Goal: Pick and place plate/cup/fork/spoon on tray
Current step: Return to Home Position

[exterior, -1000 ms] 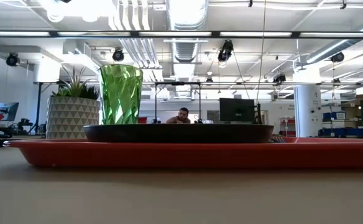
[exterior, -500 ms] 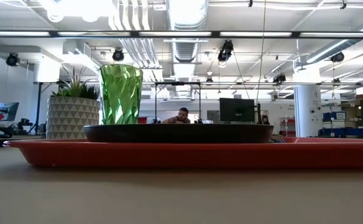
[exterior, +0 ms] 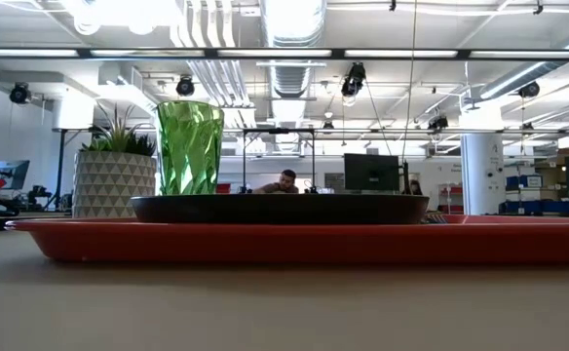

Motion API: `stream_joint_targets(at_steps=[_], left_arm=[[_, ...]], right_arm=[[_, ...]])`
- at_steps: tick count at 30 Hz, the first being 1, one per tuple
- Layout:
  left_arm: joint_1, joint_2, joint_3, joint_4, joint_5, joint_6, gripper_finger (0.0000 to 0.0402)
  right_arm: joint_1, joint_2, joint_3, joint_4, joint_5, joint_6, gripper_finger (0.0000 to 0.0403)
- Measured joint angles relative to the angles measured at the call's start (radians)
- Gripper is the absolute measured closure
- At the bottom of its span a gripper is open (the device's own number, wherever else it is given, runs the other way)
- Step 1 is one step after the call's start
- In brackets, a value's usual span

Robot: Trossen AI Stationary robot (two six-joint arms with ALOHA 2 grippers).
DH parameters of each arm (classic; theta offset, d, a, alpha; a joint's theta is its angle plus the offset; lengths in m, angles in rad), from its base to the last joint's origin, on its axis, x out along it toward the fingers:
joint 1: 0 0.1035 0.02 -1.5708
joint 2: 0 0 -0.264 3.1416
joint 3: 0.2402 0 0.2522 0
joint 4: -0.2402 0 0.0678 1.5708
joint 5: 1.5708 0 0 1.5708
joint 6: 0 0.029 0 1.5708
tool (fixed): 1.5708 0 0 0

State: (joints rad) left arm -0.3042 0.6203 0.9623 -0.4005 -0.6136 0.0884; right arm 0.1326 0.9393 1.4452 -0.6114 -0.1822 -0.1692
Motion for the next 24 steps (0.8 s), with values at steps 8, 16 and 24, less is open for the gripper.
stream_joint_targets(at_steps=[8, 16, 24], left_arm=[[0.000, -0.004, -0.003, -0.032, 0.005, 0.031, 0.0402], [0.000, -0.052, -0.004, -0.151, 0.163, -0.049, 0.0402], [0.000, -0.124, -0.022, -0.247, 0.190, -0.055, 0.0402]], right_arm=[[0.000, -0.046, 0.000, -0.085, -0.032, -0.007, 0.0394], [0.000, -0.129, -0.003, -0.145, -0.087, 0.007, 0.0394], [0.000, -0.248, -0.080, -0.147, -0.080, -0.006, 0.0394]])
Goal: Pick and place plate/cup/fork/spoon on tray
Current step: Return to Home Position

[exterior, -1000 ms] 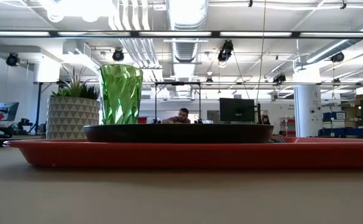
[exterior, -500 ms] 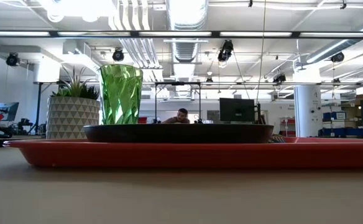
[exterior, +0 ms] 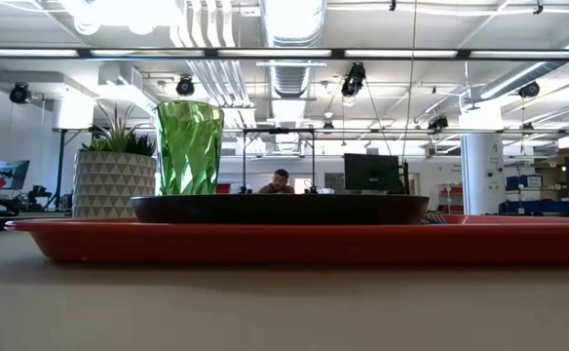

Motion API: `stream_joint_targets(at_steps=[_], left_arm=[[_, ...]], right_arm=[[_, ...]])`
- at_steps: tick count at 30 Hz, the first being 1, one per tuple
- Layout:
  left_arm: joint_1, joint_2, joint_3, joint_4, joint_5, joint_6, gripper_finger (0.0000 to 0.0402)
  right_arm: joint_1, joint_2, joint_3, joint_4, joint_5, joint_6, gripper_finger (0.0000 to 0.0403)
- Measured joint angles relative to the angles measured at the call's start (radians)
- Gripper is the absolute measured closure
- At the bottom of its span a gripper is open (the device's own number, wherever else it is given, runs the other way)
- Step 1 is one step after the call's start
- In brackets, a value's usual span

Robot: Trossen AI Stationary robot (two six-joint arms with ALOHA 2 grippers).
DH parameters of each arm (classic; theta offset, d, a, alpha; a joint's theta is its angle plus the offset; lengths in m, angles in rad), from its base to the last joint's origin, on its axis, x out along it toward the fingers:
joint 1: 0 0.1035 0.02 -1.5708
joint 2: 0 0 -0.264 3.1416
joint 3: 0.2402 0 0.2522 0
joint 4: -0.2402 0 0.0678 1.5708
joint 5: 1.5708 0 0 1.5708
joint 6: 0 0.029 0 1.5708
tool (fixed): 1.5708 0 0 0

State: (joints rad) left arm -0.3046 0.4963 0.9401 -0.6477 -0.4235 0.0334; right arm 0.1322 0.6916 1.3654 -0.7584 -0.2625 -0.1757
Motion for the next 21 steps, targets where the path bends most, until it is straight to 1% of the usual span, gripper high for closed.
stream_joint_targets(at_steps=[4, 10, 16, 21], left_arm=[[0.000, -0.035, -0.024, -0.041, 0.007, 0.000, 0.0402], [0.000, -0.091, -0.087, -0.035, 0.076, 0.002, 0.0402], [0.000, -0.156, -0.208, 0.103, 0.115, 0.033, 0.0402], [0.000, -0.229, -0.328, 0.179, 0.118, 0.028, 0.0402]], right_arm=[[0.000, -0.064, -0.084, 0.012, 0.001, 0.002, 0.0394], [0.000, -0.197, -0.247, 0.135, 0.000, 0.029, 0.0394], [0.000, -0.336, -0.448, 0.281, 0.001, 0.093, 0.0394], [0.000, -0.410, -0.596, 0.373, 0.001, 0.156, 0.0394]])
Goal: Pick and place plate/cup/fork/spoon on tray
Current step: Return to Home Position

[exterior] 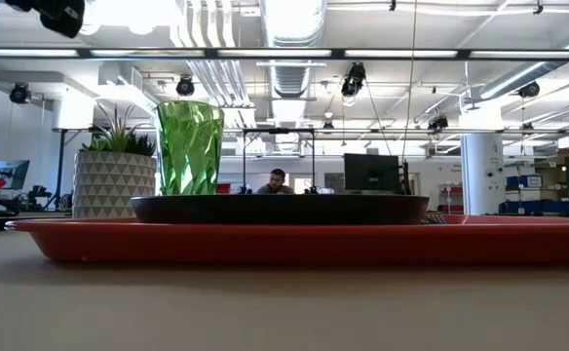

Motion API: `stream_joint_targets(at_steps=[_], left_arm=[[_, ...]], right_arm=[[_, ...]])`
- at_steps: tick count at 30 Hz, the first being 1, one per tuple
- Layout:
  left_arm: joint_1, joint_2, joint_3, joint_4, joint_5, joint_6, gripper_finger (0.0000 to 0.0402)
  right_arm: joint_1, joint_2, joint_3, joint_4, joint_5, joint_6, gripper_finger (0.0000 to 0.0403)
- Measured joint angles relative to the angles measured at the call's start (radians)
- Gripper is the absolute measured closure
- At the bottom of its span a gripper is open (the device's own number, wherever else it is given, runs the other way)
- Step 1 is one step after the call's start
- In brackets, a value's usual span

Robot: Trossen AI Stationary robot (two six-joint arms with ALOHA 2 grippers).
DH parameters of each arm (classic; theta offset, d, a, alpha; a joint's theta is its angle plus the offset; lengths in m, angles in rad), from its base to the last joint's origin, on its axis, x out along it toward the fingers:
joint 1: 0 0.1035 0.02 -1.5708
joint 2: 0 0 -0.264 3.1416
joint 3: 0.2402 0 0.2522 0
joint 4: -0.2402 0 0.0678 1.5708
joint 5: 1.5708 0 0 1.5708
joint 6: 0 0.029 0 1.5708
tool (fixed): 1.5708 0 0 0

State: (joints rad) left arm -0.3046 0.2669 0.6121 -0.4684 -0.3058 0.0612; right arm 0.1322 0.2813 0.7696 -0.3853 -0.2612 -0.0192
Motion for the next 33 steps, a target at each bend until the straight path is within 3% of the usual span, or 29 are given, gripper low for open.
stream_joint_targets(at_steps=[13, 22, 33], left_arm=[[0.000, -0.198, -0.118, 0.068, 0.020, 0.036, 0.0402], [0.000, -0.216, -0.154, 0.075, 0.022, 0.058, 0.0402], [0.000, -0.252, -0.301, 0.199, 0.017, 0.058, 0.0402]], right_arm=[[0.000, -0.125, -0.187, 0.139, -0.001, 0.083, 0.0394], [0.000, -0.129, -0.283, 0.257, 0.000, 0.071, 0.0394], [0.000, -0.152, -0.502, 0.474, 0.000, 0.169, 0.0394]])
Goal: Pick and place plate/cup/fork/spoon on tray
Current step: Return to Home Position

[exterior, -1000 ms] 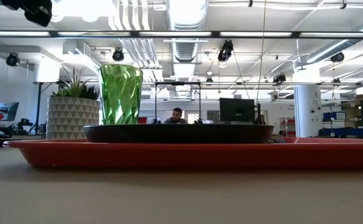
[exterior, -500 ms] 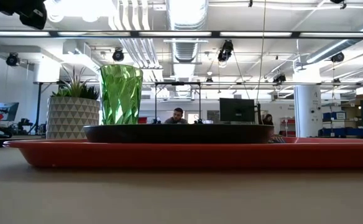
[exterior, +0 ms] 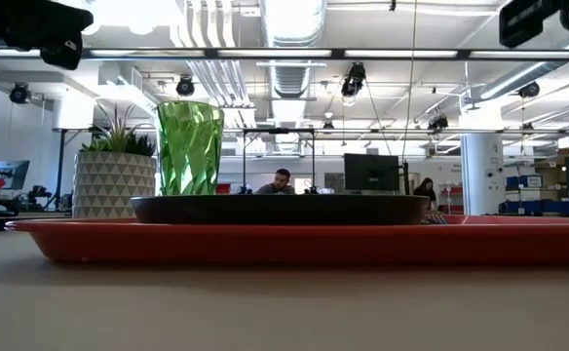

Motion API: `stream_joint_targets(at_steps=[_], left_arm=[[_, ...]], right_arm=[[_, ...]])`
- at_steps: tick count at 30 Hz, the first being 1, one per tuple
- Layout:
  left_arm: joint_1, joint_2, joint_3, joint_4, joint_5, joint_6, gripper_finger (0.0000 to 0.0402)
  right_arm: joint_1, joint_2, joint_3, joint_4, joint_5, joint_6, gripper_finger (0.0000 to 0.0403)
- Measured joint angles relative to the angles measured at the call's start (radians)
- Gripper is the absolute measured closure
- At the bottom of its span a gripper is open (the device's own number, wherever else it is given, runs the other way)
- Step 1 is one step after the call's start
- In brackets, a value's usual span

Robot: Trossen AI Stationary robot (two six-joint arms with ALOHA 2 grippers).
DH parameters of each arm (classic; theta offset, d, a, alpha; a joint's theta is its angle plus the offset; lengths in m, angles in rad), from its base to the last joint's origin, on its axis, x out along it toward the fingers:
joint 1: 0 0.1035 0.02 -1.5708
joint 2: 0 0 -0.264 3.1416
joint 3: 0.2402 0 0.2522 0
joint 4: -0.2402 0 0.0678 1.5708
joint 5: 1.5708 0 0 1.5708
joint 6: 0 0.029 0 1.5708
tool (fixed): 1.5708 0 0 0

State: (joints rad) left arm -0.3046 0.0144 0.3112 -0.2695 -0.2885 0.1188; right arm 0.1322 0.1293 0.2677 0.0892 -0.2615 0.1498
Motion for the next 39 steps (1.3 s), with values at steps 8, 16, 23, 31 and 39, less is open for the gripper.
stream_joint_targets(at_steps=[8, 16, 23, 31, 39], left_arm=[[0.000, -0.013, -0.011, 0.000, -0.004, 0.001, 0.0402], [0.000, -0.014, -0.040, -0.002, -0.012, -0.004, 0.0402], [0.000, -0.014, -0.044, -0.001, -0.057, -0.006, 0.0402], [0.000, -0.015, -0.054, -0.015, -0.063, -0.007, 0.0402], [0.000, 0.009, -0.055, -0.016, -0.065, -0.007, 0.0402]], right_arm=[[-0.002, -0.125, -0.124, 0.066, 0.000, 0.066, 0.0394], [-0.004, -0.118, -0.148, 0.079, 0.001, 0.060, 0.0394], [-0.015, -0.128, -0.161, 0.068, 0.002, 0.059, 0.0394], [-0.022, -0.126, -0.178, 0.000, 0.060, 0.071, 0.0394], [-0.022, -0.126, -0.170, -0.019, 0.090, 0.029, 0.0394]])
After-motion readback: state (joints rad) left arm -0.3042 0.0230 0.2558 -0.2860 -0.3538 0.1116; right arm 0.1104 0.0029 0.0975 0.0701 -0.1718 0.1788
